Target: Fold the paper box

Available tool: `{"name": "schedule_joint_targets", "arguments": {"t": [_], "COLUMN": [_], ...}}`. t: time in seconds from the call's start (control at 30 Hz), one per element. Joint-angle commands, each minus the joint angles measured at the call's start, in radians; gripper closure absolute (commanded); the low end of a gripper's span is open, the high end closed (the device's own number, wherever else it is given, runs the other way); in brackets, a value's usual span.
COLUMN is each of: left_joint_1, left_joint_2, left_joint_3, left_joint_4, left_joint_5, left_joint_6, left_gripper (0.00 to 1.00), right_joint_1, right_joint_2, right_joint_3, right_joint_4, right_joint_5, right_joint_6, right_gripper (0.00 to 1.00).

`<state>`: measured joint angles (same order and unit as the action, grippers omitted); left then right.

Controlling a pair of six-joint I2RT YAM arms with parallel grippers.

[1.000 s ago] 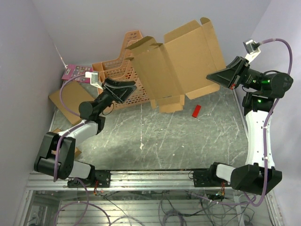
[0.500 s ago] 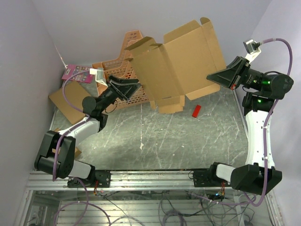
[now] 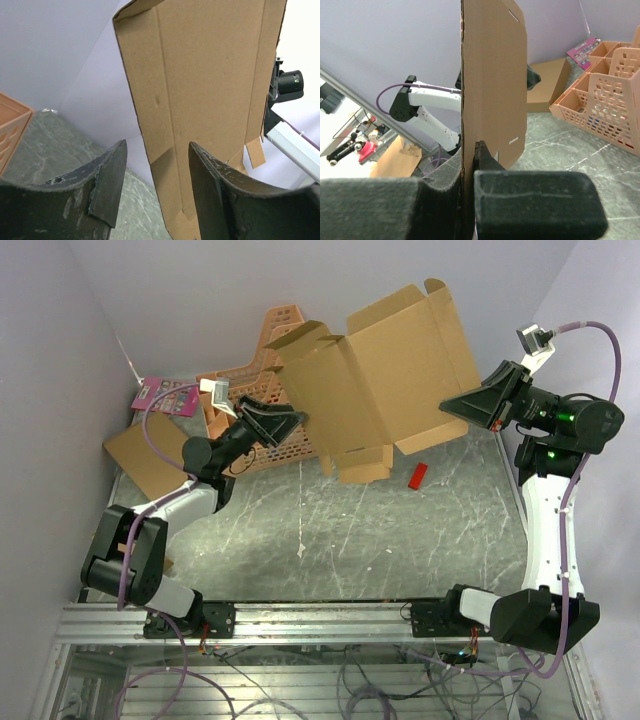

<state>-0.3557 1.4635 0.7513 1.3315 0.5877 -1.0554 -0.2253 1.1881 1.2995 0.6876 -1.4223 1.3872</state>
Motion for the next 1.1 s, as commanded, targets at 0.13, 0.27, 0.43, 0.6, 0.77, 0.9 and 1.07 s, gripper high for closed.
{"name": "schedule_joint_targets", "arguments": {"t": [0.13, 0.27, 0.43, 0.6, 0.77, 0.9, 1.07], "left_joint_1": [-0.006, -0.007, -0.02, -0.091, -0.183, -0.256, -0.281], "left_joint_2": [0.011, 0.006, -0.055, -0.185, -0.22, -0.209, -0.226], "left_joint_3": [0.028, 0.035, 0.044, 0.114, 0.244, 0.351, 0.363], "left_joint_4": [0.082, 0.085, -0.045, -0.524, -0.866, -1.052, -1.101], "left_joint_5": [0.033, 0.037, 0.001, -0.179, -0.367, -0.476, -0.519], "left_joint_6": [-0.024, -0.034, 0.024, 0.241, 0.333, 0.363, 0.382], "left_gripper": [0.56, 0.76, 0.93, 0.93, 0.93, 0.93, 0.93], "right_joint_1": [-0.005, -0.006, -0.005, 0.008, 0.021, 0.023, 0.02], "right_joint_2": [-0.003, -0.002, -0.007, -0.017, -0.025, -0.026, -0.016], "right_joint_3": [0.002, 0.001, 0.001, -0.016, -0.018, -0.004, 0.051], "right_joint_4": [0.022, -0.027, -0.071, -0.067, -0.162, -0.286, -0.447], "right_joint_5": [0.007, 0.007, 0.005, 0.008, 0.018, 0.029, 0.033], "right_joint_6": [-0.001, -0.042, -0.083, -0.084, -0.16, -0.263, -0.423], "right_gripper": [1.0, 1.0, 1.0, 1.0, 1.0, 1.0, 1.0]}}
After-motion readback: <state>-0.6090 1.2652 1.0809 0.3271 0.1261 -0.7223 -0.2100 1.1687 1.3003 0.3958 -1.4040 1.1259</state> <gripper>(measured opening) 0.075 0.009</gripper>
